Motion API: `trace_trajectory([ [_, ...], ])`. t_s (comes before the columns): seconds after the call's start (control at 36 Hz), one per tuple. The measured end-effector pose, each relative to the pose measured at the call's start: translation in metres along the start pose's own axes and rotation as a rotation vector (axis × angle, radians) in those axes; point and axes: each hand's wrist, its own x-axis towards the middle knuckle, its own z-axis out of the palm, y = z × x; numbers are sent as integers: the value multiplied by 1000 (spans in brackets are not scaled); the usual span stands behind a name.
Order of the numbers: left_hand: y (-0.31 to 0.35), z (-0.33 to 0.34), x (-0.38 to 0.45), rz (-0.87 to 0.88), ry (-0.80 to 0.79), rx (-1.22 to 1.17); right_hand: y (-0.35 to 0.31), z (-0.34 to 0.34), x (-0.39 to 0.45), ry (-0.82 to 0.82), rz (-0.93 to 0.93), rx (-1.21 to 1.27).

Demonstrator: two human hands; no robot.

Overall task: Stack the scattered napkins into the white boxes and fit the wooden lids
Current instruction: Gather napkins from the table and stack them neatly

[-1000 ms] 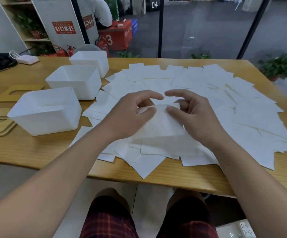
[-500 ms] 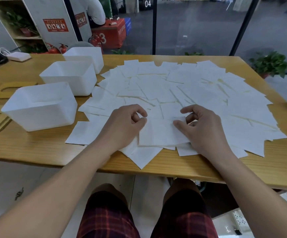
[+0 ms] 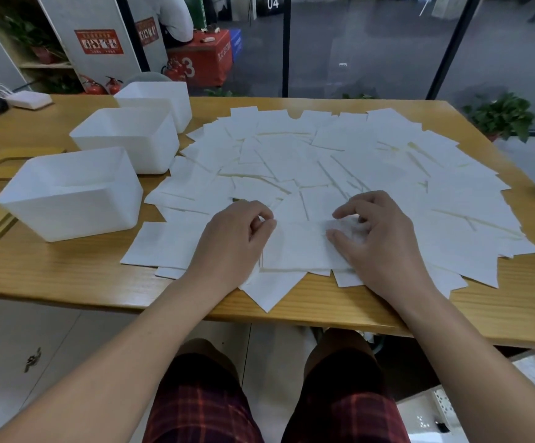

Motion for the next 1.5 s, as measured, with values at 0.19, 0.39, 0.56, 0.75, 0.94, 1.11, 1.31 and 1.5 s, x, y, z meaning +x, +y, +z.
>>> trace_trajectory([
  [0.19, -7, -8, 7, -11, -6, 223, -2, 5, -2, -86, -124, -101],
  [0.39, -11, -7, 6, -22, -32, 222, -1, 6, -1, -113, -126, -136],
  [0.56, -6, -14, 10, -43, -81, 197, 0, 6, 0, -118, -124, -124],
  [0.75, -6, -21, 8, -46, -182, 247, 0, 6, 1, -96, -117, -97],
  [0.94, 0, -30, 8, -32, -276, 261, -9, 0, -2, -92, -44, 80],
  [1.11, 2, -31, 7, -56, -194, 28, -12, -2, -5, -91, -35, 139],
  [1.31, 15, -26, 5, -6, -191, -335, -17, -3, -7, -81, -24, 222],
  [1.5, 21, -30, 2, -28, -116, -360, -13, -9, -5, -46, 21, 368],
])
